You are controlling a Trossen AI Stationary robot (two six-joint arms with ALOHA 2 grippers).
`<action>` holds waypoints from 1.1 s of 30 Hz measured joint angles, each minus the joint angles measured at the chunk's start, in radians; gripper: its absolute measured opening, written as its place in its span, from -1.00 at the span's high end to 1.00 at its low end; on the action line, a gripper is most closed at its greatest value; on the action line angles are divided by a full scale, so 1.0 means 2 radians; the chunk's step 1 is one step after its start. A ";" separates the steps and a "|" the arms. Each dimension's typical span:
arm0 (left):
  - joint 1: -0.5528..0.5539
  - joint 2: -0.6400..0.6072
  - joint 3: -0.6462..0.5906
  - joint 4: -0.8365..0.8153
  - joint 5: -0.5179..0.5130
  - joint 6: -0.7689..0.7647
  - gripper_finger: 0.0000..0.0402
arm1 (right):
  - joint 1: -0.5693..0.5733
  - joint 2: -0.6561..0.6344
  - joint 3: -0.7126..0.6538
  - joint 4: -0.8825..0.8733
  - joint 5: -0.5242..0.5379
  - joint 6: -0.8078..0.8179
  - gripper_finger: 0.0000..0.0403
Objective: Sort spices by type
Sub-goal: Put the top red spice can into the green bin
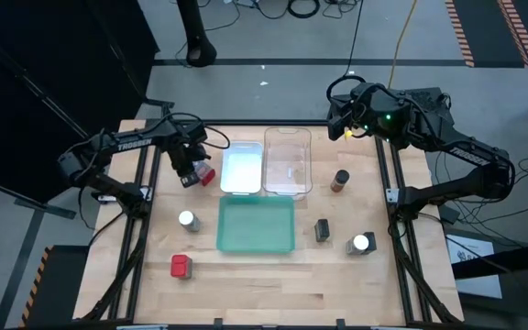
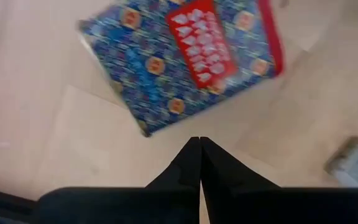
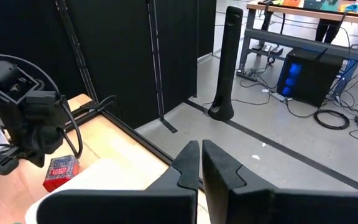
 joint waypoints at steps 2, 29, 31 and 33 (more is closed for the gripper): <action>-0.003 0.000 0.003 -0.001 0.002 0.000 0.97 | 0.000 0.000 0.000 0.000 0.000 0.001 1.00; -0.018 0.002 -0.004 0.066 -0.081 0.013 0.97 | 0.000 0.000 0.000 0.000 0.000 0.002 1.00; -0.018 0.002 -0.005 0.064 -0.080 0.012 0.97 | 0.000 0.000 0.000 0.000 0.000 0.002 1.00; -0.018 0.002 -0.008 0.066 -0.076 0.002 0.97 | 0.000 0.000 0.000 0.000 0.000 0.002 1.00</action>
